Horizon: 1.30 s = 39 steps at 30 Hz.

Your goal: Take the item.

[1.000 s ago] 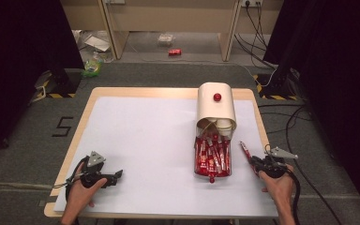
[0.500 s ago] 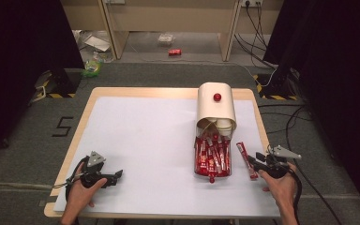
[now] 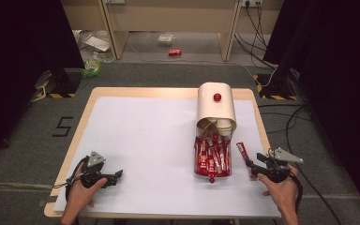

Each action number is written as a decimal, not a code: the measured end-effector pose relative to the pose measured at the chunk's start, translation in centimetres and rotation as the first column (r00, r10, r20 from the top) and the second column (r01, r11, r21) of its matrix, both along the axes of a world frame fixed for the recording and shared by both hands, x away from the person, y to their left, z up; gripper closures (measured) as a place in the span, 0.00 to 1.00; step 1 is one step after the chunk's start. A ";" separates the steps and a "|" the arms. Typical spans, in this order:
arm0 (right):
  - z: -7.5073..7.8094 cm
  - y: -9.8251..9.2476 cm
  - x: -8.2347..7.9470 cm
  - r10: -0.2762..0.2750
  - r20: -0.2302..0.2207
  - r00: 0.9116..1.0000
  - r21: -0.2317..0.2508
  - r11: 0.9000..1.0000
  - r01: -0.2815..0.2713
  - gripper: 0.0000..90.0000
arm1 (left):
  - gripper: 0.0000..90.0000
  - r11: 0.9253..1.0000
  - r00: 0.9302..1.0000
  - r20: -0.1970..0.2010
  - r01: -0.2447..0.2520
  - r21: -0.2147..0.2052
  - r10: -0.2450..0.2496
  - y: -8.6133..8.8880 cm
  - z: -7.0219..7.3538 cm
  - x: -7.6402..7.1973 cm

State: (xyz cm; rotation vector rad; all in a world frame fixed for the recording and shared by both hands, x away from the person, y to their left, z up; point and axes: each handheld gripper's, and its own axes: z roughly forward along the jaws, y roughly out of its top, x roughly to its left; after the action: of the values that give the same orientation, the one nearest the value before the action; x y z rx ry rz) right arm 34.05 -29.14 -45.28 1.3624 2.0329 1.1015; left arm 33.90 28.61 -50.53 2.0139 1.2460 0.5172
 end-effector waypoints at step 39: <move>-0.3 2.3 -4.8 0.111 0.005 0.994 -0.010 0.994 -0.111 0.42 | 0.06 1.000 1.000 -0.002 0.000 0.000 0.000 0.0 0.0 0.0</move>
State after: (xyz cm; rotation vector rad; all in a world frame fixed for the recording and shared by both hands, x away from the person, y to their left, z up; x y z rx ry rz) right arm 29.26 -26.81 -45.62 1.2532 2.1289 1.1390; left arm 33.91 28.61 -50.53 2.0145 1.2467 0.5154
